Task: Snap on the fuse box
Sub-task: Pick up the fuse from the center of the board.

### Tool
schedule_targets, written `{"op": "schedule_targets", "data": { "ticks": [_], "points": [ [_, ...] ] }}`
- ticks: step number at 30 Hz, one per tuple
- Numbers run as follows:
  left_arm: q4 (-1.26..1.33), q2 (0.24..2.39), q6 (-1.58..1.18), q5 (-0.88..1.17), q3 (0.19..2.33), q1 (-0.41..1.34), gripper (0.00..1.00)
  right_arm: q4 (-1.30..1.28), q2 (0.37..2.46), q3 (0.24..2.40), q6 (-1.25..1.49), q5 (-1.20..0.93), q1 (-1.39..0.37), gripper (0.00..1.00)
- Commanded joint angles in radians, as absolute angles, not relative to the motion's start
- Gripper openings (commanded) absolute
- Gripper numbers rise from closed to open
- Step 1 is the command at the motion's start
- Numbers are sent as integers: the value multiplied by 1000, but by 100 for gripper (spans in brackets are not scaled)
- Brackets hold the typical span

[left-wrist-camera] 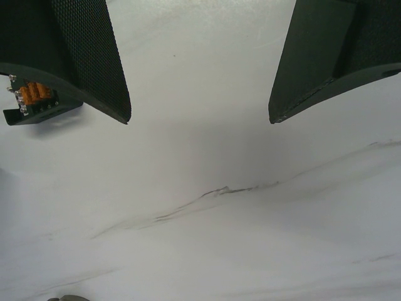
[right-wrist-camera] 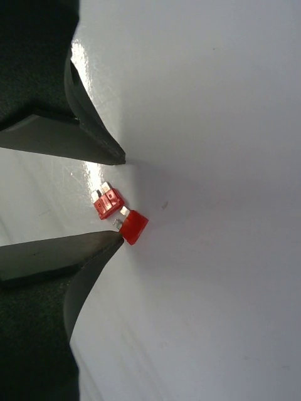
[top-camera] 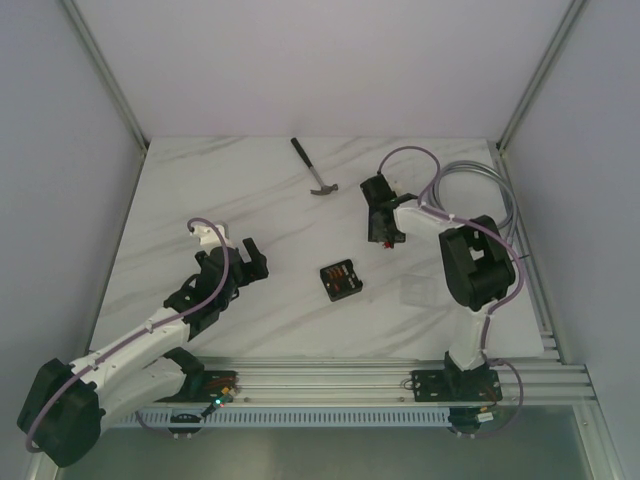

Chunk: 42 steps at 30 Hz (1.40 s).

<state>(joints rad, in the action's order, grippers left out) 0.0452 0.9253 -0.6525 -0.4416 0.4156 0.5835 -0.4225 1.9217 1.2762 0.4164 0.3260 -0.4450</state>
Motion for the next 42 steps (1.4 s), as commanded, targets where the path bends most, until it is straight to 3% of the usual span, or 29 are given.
{"op": "schedule_targets", "data": {
  "ticks": [1,15,23,31,42],
  "points": [
    [55,923,-643,-447,430,578,100,-424,1928,1256,435,371,-441,52],
    [56,925,-644,-443,431,578,100,-465,1826,1143,419,335,-420,50],
    [55,923,-644,-444,432,578,100,-396,1843,1197,413,207,-405,53],
    [55,917,-644,-445,430,579,100,-385,1893,1242,485,212,-390,54],
    [57,929,-644,-448,431,578,100,-393,1931,1253,478,172,-388,39]
  ]
}}
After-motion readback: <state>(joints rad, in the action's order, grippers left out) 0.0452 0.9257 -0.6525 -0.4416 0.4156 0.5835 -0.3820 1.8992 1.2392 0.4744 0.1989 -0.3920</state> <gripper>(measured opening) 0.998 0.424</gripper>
